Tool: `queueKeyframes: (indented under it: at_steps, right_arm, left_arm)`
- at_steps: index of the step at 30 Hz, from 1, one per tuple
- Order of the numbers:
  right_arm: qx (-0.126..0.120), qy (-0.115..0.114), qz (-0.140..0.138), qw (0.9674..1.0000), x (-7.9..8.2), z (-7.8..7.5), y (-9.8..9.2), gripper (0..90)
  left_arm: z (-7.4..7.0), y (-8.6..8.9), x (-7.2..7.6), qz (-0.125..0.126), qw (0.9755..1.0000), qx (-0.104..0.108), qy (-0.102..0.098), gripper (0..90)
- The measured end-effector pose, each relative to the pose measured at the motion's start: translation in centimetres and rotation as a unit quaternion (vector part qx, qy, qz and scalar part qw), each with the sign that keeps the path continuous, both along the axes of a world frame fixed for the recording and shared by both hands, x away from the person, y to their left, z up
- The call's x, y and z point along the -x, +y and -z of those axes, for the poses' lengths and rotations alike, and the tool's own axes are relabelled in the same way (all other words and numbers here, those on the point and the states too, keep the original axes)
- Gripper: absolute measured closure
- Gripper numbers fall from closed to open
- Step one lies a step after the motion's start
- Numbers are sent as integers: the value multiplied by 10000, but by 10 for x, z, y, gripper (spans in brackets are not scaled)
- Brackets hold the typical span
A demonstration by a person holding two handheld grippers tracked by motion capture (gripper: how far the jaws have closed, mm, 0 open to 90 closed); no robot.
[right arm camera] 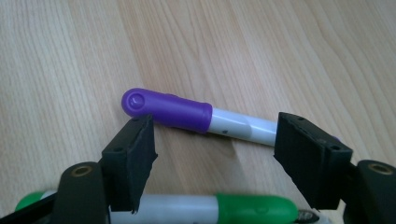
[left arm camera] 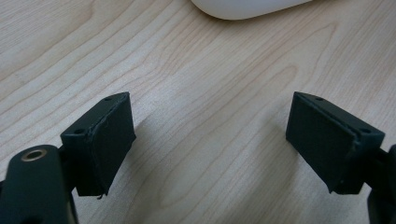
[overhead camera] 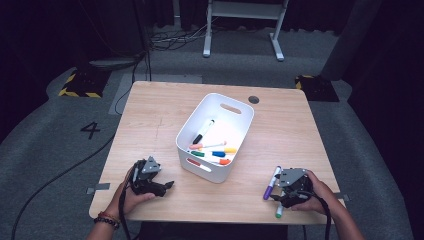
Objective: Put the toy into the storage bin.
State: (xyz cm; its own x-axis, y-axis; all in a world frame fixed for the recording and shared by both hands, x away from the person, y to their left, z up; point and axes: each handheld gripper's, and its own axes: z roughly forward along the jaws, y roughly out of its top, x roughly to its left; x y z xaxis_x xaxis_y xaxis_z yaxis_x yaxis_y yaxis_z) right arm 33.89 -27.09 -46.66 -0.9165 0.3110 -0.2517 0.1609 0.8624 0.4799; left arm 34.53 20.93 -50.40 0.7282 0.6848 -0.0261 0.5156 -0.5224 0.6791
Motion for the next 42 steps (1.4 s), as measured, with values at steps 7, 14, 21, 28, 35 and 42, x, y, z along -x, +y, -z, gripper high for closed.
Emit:
queueKeyframes:
  at_steps: [7, 14, 21, 28, 35, 42]
  right_arm:
    - [101, -31, -326, 9994, -11, 0, 21, 293]
    - [248, 103, -583, 9979, -29, 5, 48, 300]
    - [49, 468, -468, 9978, -48, 7, 58, 400]
    - [-238, 752, -471, 9958, -58, 9, 61, 494]
    - [-418, 930, -513, 9935, -67, 10, 66, 635]
    - [-516, 1056, -481, 9919, -71, 11, 71, 741]
  left_arm:
    - [0, 0, 0, 1, 10000, 2, 5, 155]
    - [0, 0, 0, 1, 10000, -3, 0, 155]
    - [0, 0, 0, 4, 10000, 0, 1, 155]
    - [0, 0, 0, 1, 10000, 2, 5, 155]
    - [0, 0, 0, 1, 10000, 3, 6, 155]
    - [0, 0, 0, 16, 10000, -5, -6, 155]
